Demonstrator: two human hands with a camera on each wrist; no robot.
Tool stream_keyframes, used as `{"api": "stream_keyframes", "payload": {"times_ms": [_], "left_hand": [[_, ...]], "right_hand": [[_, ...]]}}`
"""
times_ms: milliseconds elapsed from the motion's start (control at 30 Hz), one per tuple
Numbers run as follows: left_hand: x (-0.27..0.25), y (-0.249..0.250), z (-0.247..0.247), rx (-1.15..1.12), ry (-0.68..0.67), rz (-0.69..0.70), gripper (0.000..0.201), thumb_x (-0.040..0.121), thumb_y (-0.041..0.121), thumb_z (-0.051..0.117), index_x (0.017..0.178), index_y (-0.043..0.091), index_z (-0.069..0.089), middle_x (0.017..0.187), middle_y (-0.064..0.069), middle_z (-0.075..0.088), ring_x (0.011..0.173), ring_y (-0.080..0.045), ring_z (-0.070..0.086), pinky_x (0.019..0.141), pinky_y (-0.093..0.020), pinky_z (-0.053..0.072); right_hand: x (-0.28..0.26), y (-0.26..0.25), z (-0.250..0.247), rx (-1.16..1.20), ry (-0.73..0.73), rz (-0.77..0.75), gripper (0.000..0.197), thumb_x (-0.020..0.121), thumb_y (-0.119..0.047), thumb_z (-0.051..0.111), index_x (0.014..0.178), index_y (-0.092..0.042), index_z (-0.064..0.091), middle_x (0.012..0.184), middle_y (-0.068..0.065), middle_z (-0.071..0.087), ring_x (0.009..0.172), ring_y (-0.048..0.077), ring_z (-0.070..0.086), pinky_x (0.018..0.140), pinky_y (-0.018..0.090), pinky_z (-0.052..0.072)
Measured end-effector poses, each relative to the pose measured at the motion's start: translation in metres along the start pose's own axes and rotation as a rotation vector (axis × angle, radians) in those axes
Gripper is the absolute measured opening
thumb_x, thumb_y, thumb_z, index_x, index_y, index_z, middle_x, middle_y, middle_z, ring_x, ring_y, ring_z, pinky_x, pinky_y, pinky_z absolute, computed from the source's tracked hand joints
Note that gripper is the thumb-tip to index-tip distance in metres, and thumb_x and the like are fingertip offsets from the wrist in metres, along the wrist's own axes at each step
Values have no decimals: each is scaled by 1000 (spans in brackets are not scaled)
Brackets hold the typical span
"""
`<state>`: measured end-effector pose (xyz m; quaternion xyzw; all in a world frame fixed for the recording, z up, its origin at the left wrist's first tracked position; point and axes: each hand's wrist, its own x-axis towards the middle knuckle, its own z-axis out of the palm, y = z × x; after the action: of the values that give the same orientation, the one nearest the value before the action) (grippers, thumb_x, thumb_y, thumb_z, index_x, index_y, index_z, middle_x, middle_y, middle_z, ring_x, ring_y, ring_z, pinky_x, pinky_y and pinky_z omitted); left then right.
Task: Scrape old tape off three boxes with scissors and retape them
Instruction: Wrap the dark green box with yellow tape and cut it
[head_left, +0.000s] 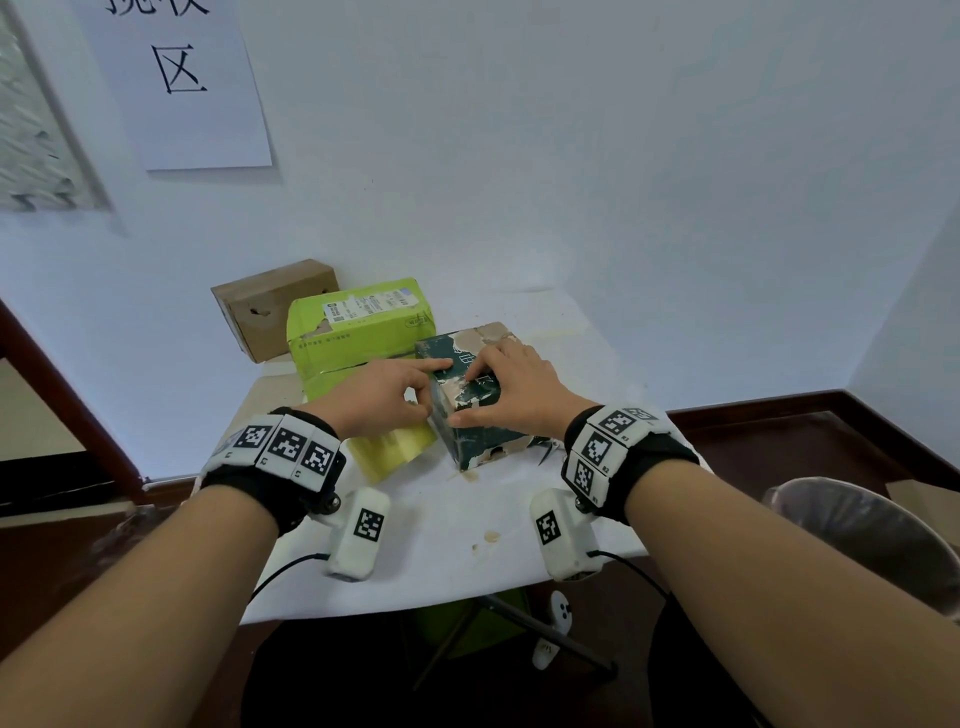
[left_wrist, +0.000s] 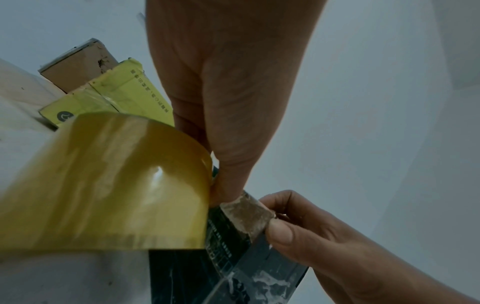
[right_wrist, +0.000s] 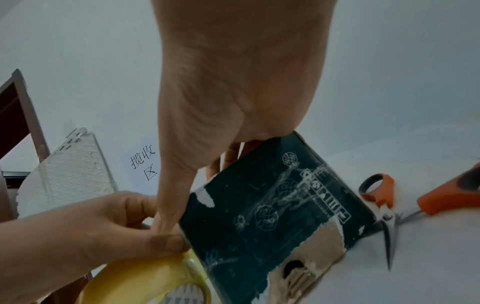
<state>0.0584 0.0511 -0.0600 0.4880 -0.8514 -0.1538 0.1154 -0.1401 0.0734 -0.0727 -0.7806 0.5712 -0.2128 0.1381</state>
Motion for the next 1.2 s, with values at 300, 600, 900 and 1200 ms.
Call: {"api": "stream_keyframes", "payload": {"times_ms": [300, 600, 900, 1200], "left_hand": [[0, 2, 0, -18, 15, 5, 11, 83, 9, 65, 72, 10, 64, 144, 19, 43, 63, 29, 45, 54, -8, 30], [-2, 4, 0, -18, 16, -10, 11, 83, 9, 64, 72, 11, 63, 143, 21, 43, 62, 22, 48, 57, -13, 35], [-11, 3, -10, -116, 20, -44, 13, 88, 18, 64, 76, 17, 66, 142, 27, 39, 69, 10, 57, 57, -7, 37], [-30, 19, -42, -461, 224, -172, 12, 85, 26, 72, 85, 14, 74, 89, 12, 69, 81, -1, 58, 66, -16, 40]], "right_hand": [[2, -2, 2, 39, 13, 26, 48, 77, -59, 66, 110, -27, 55, 119, -4, 45, 119, 17, 38, 102, 38, 29], [1, -1, 3, 38, 10, 19, 44, 79, -58, 64, 110, -28, 56, 120, -4, 45, 123, 18, 37, 104, 40, 27], [-2, -3, -2, 36, -34, 11, 44, 80, -60, 61, 110, -29, 55, 124, -4, 44, 124, 18, 36, 106, 41, 27], [-3, -15, -21, 177, -103, 7, 36, 97, -49, 40, 93, -18, 58, 95, 1, 54, 99, 20, 54, 89, 33, 40]]}}
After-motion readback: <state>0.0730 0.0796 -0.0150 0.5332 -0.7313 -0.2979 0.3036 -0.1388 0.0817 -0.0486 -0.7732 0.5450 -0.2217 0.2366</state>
